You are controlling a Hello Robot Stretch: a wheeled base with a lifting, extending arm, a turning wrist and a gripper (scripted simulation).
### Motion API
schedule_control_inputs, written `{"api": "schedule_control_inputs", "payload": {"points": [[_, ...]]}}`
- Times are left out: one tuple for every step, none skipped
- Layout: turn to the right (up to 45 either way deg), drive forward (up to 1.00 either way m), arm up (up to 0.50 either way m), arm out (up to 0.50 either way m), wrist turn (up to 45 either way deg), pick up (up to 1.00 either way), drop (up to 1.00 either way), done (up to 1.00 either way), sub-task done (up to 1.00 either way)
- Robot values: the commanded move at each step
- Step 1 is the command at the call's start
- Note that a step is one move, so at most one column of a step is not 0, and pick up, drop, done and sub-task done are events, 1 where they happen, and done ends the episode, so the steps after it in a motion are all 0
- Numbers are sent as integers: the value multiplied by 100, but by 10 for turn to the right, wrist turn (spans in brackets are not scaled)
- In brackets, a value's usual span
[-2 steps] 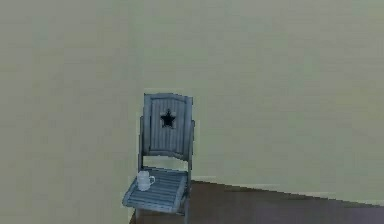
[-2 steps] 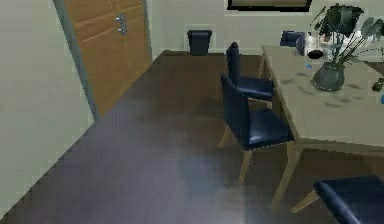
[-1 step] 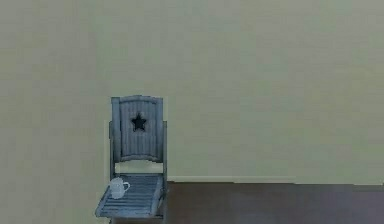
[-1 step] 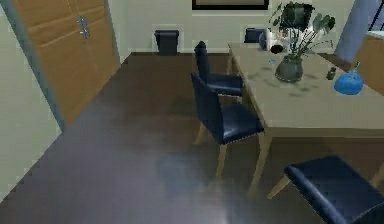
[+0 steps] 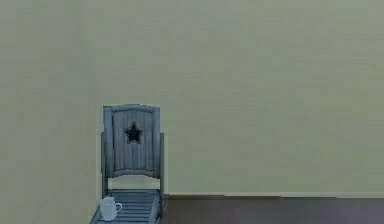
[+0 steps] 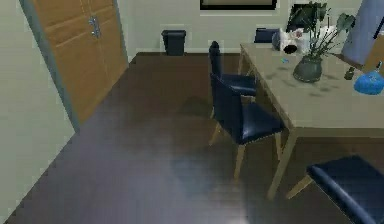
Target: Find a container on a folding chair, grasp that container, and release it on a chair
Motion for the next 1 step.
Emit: {"api": "schedule_control_inputs", "payload": {"points": [[-450,0,0,0,0,0,0,0,0]]}}
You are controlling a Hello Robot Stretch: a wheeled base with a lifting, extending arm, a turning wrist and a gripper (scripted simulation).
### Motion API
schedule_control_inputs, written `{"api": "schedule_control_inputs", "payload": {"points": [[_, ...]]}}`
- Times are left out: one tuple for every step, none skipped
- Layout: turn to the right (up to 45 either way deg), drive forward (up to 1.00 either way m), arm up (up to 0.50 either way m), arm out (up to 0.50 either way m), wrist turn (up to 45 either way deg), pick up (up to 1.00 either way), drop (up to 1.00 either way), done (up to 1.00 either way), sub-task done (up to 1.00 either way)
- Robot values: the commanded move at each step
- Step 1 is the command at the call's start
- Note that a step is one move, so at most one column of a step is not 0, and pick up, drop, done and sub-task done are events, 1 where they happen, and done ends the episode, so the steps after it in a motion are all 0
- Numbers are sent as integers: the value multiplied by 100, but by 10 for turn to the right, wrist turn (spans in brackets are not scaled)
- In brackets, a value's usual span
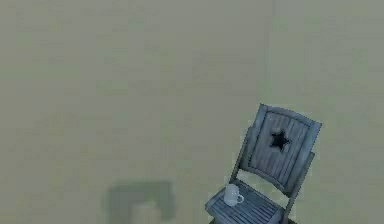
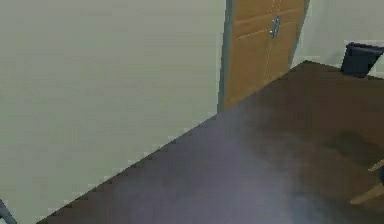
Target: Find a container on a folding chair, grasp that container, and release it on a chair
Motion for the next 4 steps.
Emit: {"api": "schedule_control_inputs", "payload": {"points": [[-450,0,0,0,0,0,0,0,0],[-270,0,0,0,0,0,0,0,0],[450,0,0,0,0,0,0,0,0],[450,0,0,0,0,0,0,0,0]]}}
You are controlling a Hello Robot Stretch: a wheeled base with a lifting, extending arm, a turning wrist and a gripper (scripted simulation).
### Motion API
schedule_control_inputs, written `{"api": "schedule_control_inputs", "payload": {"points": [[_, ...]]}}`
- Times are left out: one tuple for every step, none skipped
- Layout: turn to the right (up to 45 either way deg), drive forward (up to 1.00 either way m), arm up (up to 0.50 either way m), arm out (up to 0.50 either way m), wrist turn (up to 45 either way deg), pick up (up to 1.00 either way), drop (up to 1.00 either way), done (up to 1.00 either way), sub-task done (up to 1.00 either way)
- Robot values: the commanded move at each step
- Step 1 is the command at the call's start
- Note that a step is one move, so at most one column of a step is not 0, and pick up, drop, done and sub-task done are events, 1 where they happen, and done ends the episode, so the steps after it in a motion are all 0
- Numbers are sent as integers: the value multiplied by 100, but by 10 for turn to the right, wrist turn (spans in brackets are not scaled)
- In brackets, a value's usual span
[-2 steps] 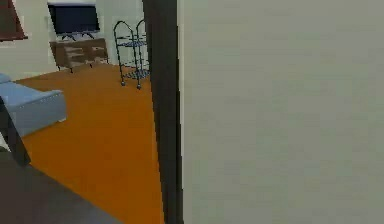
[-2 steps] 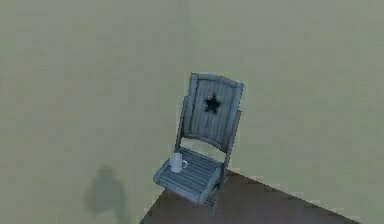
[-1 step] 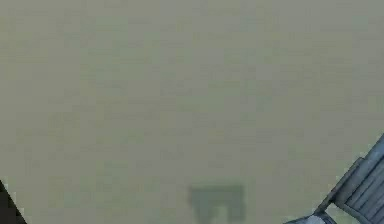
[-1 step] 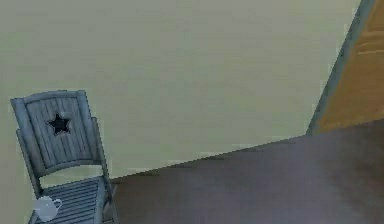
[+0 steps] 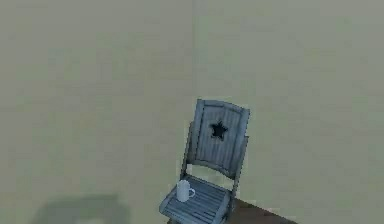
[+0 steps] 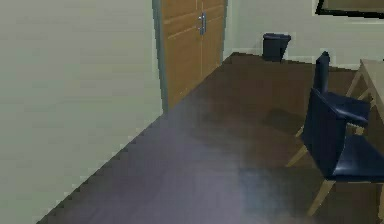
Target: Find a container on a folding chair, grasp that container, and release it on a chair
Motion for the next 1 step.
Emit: {"api": "schedule_control_inputs", "payload": {"points": [[0,30,0,0,0,0,0,0,0]]}}
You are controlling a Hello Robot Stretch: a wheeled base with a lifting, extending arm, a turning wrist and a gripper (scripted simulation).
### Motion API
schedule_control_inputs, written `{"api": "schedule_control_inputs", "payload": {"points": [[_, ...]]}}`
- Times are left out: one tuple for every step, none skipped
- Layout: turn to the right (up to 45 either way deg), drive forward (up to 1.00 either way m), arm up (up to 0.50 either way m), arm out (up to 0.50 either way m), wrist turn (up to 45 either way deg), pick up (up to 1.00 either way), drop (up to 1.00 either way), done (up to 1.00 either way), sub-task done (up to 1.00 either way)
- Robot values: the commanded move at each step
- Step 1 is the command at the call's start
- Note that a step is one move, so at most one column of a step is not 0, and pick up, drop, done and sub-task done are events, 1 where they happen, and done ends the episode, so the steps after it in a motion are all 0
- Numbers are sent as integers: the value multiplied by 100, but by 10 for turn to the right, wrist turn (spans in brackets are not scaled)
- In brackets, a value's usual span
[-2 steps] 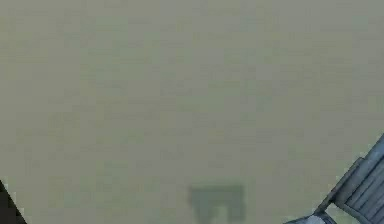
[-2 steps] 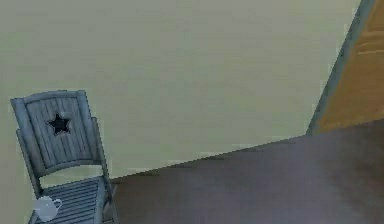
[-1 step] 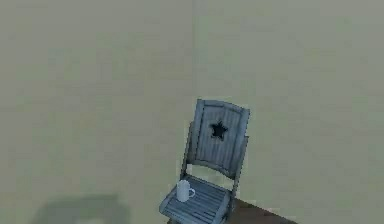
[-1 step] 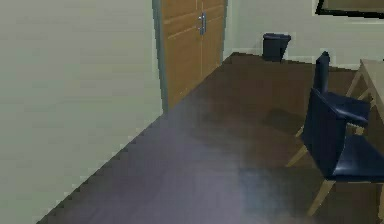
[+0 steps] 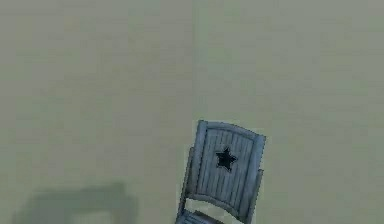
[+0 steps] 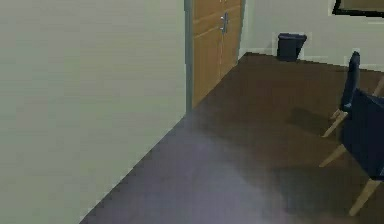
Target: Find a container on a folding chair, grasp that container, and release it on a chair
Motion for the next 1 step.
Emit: {"api": "schedule_control_inputs", "payload": {"points": [[-450,0,0,0,0,0,0,0,0]]}}
